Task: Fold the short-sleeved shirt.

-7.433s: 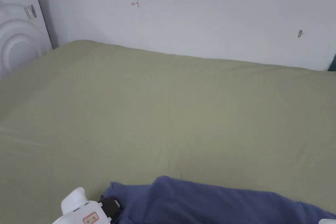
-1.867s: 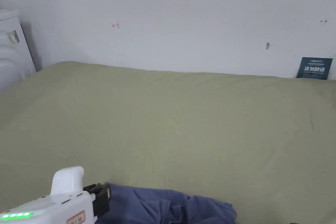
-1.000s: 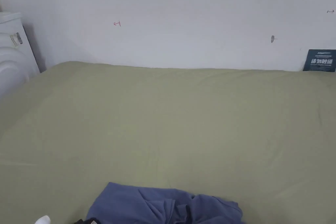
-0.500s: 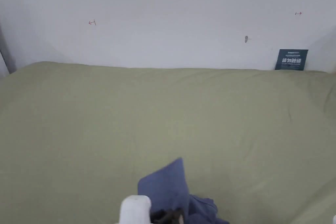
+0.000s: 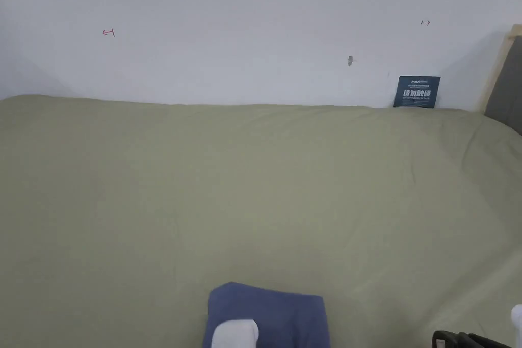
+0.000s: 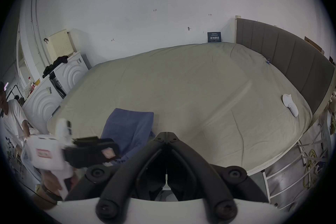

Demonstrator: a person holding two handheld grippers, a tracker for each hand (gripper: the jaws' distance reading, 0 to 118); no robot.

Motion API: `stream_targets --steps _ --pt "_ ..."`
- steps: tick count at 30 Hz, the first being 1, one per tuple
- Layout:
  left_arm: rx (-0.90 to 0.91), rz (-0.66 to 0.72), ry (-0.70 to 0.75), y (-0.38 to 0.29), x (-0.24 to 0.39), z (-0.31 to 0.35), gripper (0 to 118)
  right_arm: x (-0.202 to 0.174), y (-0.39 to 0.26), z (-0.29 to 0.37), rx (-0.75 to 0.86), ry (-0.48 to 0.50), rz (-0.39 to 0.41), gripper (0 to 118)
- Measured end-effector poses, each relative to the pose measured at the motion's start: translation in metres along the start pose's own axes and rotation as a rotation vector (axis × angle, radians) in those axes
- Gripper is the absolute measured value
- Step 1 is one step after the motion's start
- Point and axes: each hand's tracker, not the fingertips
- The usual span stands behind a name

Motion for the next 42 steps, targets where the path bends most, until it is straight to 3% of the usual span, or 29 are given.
stream_targets --steps 3,4,5,6,7,8,12,16,20,28,33,35,37,42 --pt "0.079 -0.052 -0.010 0.015 0.000 0.022 77 -0.006 0.000 -0.007 -0.002 0.024 0.018 2" --pt "0.092 -0.053 0.009 0.017 -0.004 0.024 66 -0.009 0.000 -0.010 -0.004 0.029 0.026 2" --pt "0.104 -0.068 0.039 0.020 -0.009 0.022 44 -0.013 -0.001 -0.012 -0.015 0.033 0.036 2" --pt "0.108 -0.088 0.102 0.022 -0.013 0.016 11 -0.015 -0.001 -0.014 -0.017 0.041 0.041 2" --pt "0.096 -0.089 0.141 0.025 -0.018 0.009 0 -0.016 -0.002 -0.015 -0.016 0.049 0.043 2" --pt "0.111 -0.083 0.212 0.026 -0.024 0.001 0 -0.018 -0.003 -0.015 -0.023 0.054 0.045 2" --pt "0.183 -0.075 0.193 0.022 -0.040 -0.036 0 -0.019 -0.006 -0.007 -0.017 0.058 0.050 2" --pt "0.275 -0.141 0.032 -0.001 -0.041 -0.081 0 -0.016 -0.009 0.002 -0.018 0.049 0.045 2" --pt "0.070 -0.102 0.061 -0.044 -0.044 -0.114 0 -0.013 -0.012 0.016 -0.026 0.031 0.054 2" --pt "0.045 0.008 -0.018 -0.093 -0.025 -0.092 0 -0.018 -0.007 0.009 -0.016 0.058 0.060 2" --pt "0.064 0.038 -0.081 -0.082 -0.016 -0.054 0 -0.024 -0.005 -0.009 -0.037 0.087 0.071 2" --pt "0.126 0.013 -0.036 -0.066 -0.022 -0.028 0 -0.026 -0.003 -0.023 -0.048 0.100 0.066 2" --pt "0.200 0.026 0.045 -0.046 -0.040 0.001 0 -0.030 -0.004 -0.046 -0.064 0.153 0.062 2" --pt "0.309 0.006 0.289 -0.003 -0.091 0.054 0 -0.053 -0.022 -0.131 -0.186 0.475 0.025 1"
